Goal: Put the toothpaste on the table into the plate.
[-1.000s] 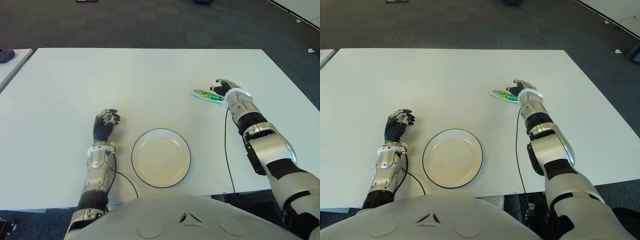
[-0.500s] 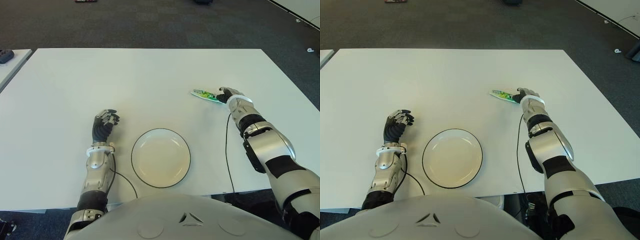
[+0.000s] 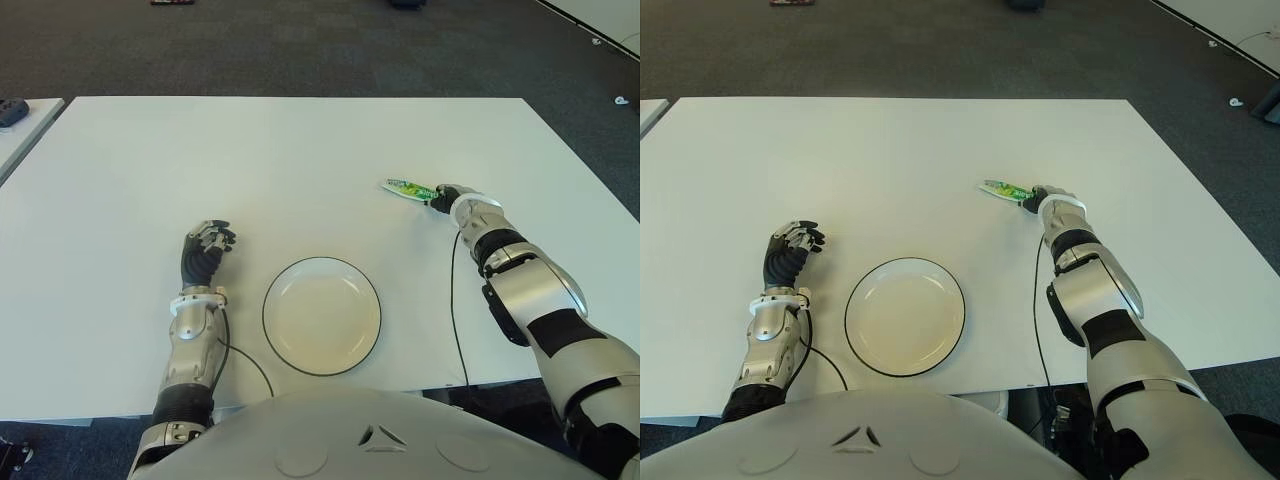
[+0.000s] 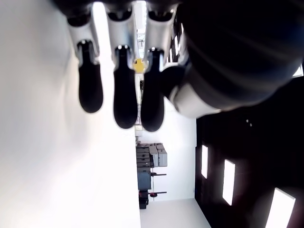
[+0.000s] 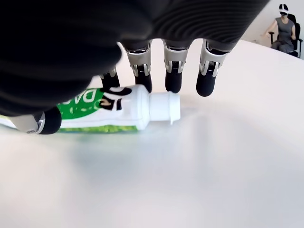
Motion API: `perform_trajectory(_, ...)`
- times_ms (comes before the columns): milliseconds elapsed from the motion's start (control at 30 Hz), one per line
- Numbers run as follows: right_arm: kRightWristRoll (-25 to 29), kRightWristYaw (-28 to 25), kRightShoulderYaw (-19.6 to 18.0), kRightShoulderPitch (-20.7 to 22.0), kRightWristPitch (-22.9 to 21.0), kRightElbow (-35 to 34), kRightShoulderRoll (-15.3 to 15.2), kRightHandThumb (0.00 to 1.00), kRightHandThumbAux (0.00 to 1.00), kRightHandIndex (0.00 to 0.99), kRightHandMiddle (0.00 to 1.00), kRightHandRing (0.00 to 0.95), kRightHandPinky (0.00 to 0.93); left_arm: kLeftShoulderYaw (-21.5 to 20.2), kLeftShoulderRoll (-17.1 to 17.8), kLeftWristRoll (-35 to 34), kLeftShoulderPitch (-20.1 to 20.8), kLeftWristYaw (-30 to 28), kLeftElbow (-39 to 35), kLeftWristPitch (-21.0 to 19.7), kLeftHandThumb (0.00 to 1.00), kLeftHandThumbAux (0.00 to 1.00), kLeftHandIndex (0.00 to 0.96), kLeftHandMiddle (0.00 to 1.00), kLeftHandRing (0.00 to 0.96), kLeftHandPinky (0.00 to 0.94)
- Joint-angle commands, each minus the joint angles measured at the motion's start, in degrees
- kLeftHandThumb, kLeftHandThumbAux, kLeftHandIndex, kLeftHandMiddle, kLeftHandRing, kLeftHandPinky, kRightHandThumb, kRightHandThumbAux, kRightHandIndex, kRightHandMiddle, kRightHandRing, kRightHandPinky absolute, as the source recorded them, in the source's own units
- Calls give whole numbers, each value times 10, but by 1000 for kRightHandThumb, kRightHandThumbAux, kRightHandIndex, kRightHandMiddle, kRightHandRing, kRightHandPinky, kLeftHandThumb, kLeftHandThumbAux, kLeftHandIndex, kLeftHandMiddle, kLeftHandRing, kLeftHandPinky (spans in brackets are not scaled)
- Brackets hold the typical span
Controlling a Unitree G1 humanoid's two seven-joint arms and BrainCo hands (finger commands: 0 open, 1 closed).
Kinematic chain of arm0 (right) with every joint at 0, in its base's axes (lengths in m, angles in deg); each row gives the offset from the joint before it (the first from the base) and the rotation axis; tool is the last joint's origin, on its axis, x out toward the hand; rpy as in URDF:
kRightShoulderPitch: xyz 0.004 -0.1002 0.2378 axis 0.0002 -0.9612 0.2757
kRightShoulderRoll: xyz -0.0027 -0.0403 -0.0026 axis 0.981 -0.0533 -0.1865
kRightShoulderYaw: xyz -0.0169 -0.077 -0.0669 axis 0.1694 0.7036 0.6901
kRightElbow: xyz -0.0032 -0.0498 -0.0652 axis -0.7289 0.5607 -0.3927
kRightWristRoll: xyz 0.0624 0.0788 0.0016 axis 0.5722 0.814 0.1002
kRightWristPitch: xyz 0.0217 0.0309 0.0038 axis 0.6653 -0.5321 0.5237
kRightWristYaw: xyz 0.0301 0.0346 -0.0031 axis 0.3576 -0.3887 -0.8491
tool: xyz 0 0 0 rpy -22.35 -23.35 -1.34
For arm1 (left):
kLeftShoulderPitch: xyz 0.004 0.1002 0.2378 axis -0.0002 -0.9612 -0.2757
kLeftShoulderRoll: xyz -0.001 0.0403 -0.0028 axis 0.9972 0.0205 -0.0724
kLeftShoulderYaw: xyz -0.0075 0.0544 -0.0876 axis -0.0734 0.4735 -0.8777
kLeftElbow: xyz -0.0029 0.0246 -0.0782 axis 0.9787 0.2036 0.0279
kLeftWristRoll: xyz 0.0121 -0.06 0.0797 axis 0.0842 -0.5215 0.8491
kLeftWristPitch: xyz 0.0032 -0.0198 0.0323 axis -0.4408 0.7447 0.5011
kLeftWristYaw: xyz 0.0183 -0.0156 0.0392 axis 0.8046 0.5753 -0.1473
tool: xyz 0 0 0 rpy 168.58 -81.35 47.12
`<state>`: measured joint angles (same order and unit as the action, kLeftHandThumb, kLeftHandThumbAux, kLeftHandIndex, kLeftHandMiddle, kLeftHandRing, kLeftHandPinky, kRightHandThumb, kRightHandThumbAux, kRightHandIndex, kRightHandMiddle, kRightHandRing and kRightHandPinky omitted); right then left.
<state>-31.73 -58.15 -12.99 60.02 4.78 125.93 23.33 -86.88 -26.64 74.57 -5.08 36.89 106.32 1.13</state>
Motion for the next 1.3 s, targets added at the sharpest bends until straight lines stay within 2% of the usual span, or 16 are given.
perform_trajectory(33,-4,-10,8,-9,-3,5,8,520,223,0,0,0,0,-4,-1,-4,-7,3,0,-5,704,716,428,539,553,544)
perform_trajectory(733,-29,-7,49,-41,-2,13,20,551,245,0,0,0,0,-9,-5,-15,-17,-1,-4,9,706,716,428,522,541,531)
perform_trajectory(900,-70,13,92,-50,6,15,24,576,270,0,0,0,0,-9,-5,-13,-19,0,-8,3,706,717,428,524,538,521)
perform_trajectory(1033,-123,42,149,-57,16,16,30,603,307,0,0,0,0,-9,-5,-9,-21,5,-12,4,705,717,428,529,539,525)
perform_trajectory(1300,-162,91,192,-63,21,17,31,634,377,0,0,0,0,-10,-6,-10,-21,5,-13,4,705,717,428,528,540,529)
